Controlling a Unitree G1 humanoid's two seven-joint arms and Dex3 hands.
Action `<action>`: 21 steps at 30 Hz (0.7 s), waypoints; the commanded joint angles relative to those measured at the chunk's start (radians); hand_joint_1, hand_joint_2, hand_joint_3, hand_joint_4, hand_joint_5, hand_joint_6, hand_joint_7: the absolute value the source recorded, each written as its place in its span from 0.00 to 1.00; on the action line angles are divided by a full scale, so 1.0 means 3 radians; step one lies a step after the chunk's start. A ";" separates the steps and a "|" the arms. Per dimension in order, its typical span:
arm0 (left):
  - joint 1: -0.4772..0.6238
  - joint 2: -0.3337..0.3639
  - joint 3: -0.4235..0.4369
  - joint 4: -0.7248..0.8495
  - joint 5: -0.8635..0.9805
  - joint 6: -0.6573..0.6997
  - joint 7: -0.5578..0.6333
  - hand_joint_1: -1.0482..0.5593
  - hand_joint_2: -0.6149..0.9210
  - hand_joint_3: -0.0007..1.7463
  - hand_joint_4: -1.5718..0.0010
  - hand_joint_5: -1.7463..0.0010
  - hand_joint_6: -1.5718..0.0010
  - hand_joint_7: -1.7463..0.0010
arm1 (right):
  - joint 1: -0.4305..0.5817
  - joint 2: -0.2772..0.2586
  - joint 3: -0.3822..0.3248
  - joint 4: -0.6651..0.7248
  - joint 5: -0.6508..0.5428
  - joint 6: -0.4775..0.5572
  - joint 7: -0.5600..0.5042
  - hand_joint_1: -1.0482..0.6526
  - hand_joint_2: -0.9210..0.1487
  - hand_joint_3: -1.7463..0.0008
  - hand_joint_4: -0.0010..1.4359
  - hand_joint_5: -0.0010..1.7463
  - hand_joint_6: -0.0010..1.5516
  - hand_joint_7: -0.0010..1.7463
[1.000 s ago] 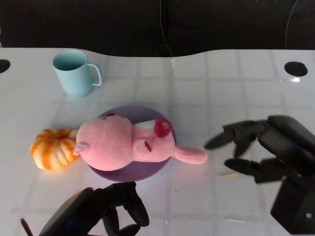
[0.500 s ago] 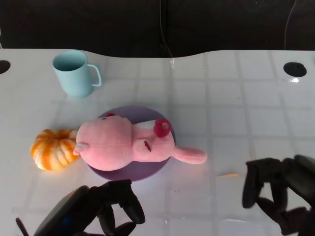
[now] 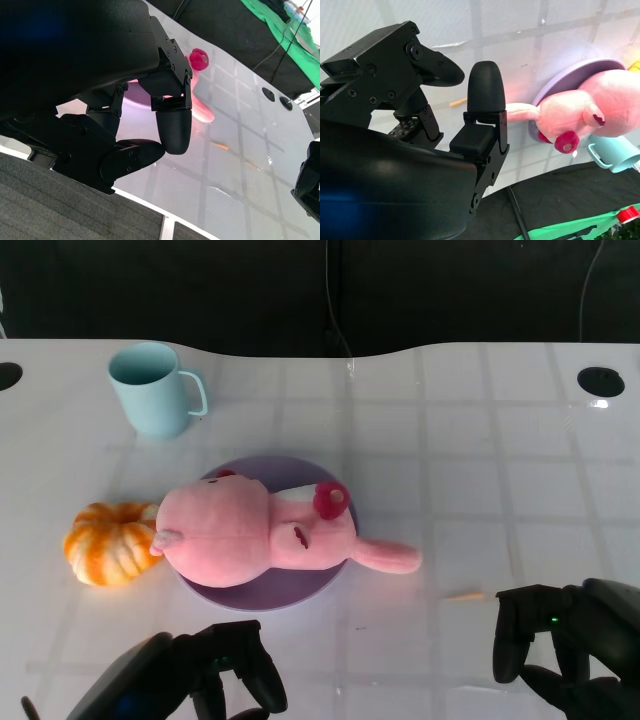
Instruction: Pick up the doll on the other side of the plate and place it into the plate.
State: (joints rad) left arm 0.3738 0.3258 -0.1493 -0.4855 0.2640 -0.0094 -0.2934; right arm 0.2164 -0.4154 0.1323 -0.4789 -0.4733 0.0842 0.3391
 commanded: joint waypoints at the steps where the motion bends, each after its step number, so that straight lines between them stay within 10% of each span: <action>1: 0.0008 0.0049 0.0012 -0.0025 -0.0002 -0.0004 -0.0022 0.48 0.89 0.38 0.63 0.02 0.58 0.27 | -0.0017 -0.0047 -0.0011 0.0077 -0.0032 -0.0083 -0.0054 0.59 0.43 0.42 0.60 1.00 0.53 0.75; 21: -0.0032 0.0073 0.0100 0.0167 -0.0033 -0.0134 -0.0008 0.50 0.88 0.39 0.61 0.00 0.60 0.24 | -0.0137 0.0046 0.0113 0.0172 -0.0099 -0.0027 -0.0056 0.58 0.37 0.49 0.57 0.99 0.52 0.68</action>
